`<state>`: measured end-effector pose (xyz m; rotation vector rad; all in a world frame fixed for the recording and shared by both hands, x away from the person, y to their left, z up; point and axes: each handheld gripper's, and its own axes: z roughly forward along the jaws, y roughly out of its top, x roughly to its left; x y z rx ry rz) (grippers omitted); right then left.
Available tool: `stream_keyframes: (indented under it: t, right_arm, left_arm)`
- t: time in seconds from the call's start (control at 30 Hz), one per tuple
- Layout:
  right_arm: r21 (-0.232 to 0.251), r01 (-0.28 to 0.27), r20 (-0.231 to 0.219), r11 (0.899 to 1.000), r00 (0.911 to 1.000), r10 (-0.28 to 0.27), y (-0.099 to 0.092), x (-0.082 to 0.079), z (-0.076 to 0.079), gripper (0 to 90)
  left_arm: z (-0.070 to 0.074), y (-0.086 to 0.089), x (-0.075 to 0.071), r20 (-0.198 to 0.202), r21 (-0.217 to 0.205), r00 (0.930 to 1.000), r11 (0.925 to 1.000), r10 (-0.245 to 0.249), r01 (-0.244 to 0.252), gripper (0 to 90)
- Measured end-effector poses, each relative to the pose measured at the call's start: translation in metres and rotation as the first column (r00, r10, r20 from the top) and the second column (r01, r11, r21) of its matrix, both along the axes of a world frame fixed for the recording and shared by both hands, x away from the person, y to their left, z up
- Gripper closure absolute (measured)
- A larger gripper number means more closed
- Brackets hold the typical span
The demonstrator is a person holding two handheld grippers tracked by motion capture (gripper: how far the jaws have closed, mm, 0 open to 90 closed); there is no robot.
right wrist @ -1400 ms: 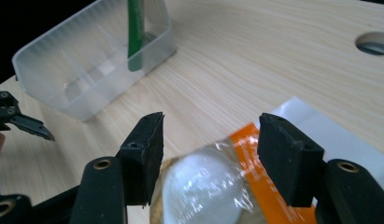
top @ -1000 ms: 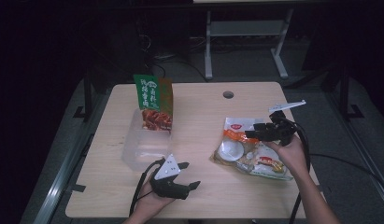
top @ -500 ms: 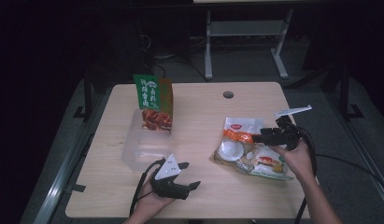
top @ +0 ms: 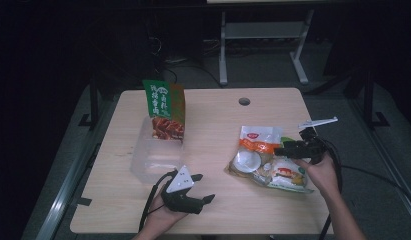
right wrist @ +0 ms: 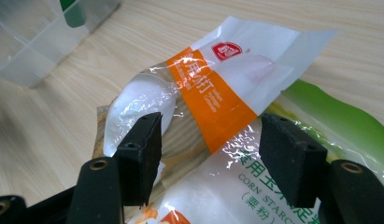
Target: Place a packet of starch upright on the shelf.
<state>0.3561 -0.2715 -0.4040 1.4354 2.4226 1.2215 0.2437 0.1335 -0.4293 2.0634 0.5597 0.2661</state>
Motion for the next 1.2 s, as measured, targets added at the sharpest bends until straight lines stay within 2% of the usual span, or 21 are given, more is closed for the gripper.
stream_keyframes:
  t: [0.17,0.23,0.37,0.53,0.77,0.87,0.97,1.2]
  right_arm:
    - [-0.003,0.005,-0.003,1.000,1.0000,-0.005,-0.001,0.001,-0.004,38.3]
    - [-0.007,0.012,-0.023,1.000,0.9997,-0.012,-0.001,0.002,-0.006,37.8]
    - [0.000,0.021,-0.035,1.000,0.9992,-0.021,-0.001,0.004,-0.012,37.8]
    - [-0.012,0.017,-0.051,1.000,0.9985,-0.018,0.000,0.009,-0.021,37.1]
    - [0.003,0.034,-0.108,0.999,0.9936,-0.034,0.006,0.016,-0.030,38.6]
    - [0.008,0.028,-0.111,1.000,0.9935,-0.027,0.010,0.020,-0.034,39.6]
    - [0.022,0.027,-0.134,0.999,0.9907,-0.024,0.013,0.022,-0.036,42.3]
    - [0.049,0.025,-0.139,0.998,0.9901,-0.018,0.016,0.026,-0.037,54.4]
  left_arm:
    - [0.000,0.000,0.000,0.001,-0.001,1.0000,1.0000,0.001,-0.001,26.2]
    - [0.000,0.000,0.000,0.002,0.002,1.0000,1.0000,0.001,-0.001,26.1]
    - [0.000,-0.001,-0.001,0.000,0.004,1.0000,1.0000,0.000,0.000,26.0]
    - [-0.001,-0.002,0.000,0.007,0.009,1.0000,1.0000,-0.004,0.004,25.8]
    - [-0.002,-0.003,0.000,0.005,0.006,1.0000,1.0000,-0.005,0.005,25.8]
    - [-0.001,-0.003,0.000,0.007,0.006,1.0000,1.0000,-0.004,0.004,25.7]
    - [-0.002,-0.003,0.000,0.006,0.007,1.0000,1.0000,-0.004,0.004,25.7]
    - [-0.002,-0.004,0.000,0.002,0.001,1.0000,1.0000,-0.001,0.001,25.8]
